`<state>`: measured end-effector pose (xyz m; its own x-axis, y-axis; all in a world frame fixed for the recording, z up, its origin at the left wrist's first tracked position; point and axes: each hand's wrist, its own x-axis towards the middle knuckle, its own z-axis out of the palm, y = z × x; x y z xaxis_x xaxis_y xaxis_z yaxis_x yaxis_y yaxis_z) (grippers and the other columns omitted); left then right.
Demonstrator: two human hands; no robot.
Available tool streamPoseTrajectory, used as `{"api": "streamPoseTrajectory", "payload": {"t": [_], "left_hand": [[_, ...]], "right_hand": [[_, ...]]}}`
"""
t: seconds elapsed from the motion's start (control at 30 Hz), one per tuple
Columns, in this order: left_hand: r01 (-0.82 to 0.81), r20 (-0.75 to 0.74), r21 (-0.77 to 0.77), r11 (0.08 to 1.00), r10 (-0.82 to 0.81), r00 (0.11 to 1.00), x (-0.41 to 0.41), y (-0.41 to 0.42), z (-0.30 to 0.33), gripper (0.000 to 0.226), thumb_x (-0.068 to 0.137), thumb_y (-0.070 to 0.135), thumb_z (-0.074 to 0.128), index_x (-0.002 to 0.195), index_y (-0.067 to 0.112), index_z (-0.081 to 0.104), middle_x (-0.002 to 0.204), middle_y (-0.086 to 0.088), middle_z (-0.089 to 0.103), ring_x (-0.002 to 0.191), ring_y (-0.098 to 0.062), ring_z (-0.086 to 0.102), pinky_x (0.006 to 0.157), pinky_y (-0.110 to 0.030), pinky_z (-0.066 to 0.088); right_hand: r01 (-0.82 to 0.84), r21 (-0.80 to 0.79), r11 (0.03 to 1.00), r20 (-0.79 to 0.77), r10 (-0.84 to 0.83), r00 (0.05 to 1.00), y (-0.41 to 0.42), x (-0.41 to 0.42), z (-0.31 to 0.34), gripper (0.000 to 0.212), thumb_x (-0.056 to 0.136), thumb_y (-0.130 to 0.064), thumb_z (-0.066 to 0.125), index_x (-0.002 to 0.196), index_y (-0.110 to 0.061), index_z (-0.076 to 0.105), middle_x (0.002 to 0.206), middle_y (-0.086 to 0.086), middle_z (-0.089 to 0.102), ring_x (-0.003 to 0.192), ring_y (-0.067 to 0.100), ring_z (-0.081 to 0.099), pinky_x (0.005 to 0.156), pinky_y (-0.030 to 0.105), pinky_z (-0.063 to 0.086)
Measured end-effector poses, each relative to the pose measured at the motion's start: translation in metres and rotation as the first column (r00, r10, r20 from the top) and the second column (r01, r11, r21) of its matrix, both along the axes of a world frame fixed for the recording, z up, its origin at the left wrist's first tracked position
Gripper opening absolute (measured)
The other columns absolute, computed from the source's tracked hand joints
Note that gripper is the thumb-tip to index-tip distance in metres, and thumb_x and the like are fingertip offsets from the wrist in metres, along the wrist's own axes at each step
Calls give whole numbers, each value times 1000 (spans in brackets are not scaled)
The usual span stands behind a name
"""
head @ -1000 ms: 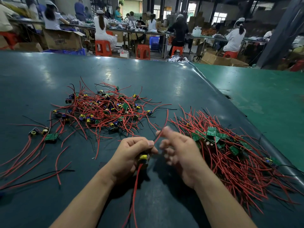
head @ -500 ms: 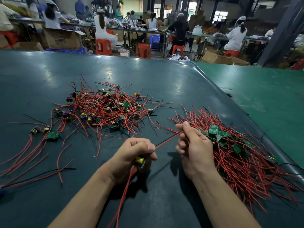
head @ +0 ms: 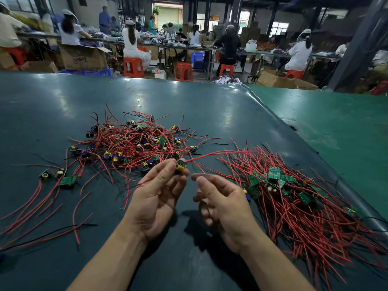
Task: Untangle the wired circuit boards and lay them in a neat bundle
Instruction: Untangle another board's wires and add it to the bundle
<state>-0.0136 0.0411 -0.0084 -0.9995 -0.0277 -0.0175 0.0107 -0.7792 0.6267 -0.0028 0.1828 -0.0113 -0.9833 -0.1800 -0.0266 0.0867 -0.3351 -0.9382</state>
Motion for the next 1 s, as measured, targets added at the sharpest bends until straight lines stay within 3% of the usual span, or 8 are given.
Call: {"api": "streamPoseTrajectory", "payload": {"t": [0.1,0.2,0.3,0.5,0.6,0.7,0.83,1.0], "left_hand": [[-25,-111,-196,980,3,994,2,8,-6,14,65,4,72,76,12,76,83,-13,74,71,-19,71,66,-22,57],[-94,-240,-411,907,-8,971,6,16,-11,21,57,6,82,78,8,76,96,-18,74,89,-26,72,78,-26,56],[-151,-299,-476,867,2,954,7,17,-11,17,57,-1,78,73,2,73,95,-16,75,94,-25,72,79,-23,55],[-254,-405,-580,774,-4,914,12,19,-10,17,66,-19,71,80,-10,70,95,-16,74,91,-26,73,79,-24,56],[-306,-416,-606,734,36,909,12,18,-8,18,66,-20,72,76,-5,73,93,-13,74,86,-18,73,77,-20,55],[-337,-419,-618,710,65,906,10,13,-7,11,63,-5,77,71,3,74,92,-13,74,82,-16,72,76,-22,55],[-324,-395,-582,746,89,914,7,-5,-7,16,62,-1,84,69,11,77,89,-10,75,84,-16,70,76,-22,54],[-274,-309,-421,865,147,940,5,-14,-2,21,59,-4,74,67,15,77,84,-8,75,84,-17,71,72,-21,54]], "right_hand": [[89,-47,995,-12,-89,996,0,-3,0,31,69,-36,73,89,-12,76,64,2,62,39,8,45,34,15,32],[156,-62,986,-18,-157,987,1,-4,0,22,75,-34,70,82,-15,79,57,-1,56,39,5,42,34,14,30],[209,-26,978,0,-209,978,6,-7,1,17,85,-25,68,74,-18,78,54,-4,52,38,5,40,34,15,28],[213,48,976,16,-214,977,8,-7,5,41,95,-12,58,58,-20,73,53,-1,54,38,7,42,34,15,30],[256,42,966,-22,-256,967,8,-8,4,36,96,-12,56,67,-18,76,52,-4,52,38,6,40,35,15,29],[320,11,947,-30,-320,947,10,-10,4,32,96,-12,56,72,-12,77,52,-5,49,37,5,37,34,15,28],[455,-118,883,35,-454,890,24,-18,7,29,97,-8,54,75,-8,73,51,-4,47,37,4,34,35,14,27],[530,-150,834,-2,-537,844,22,-17,6,27,98,-9,53,78,-6,71,50,-5,47,36,6,34,34,16,27]]}}
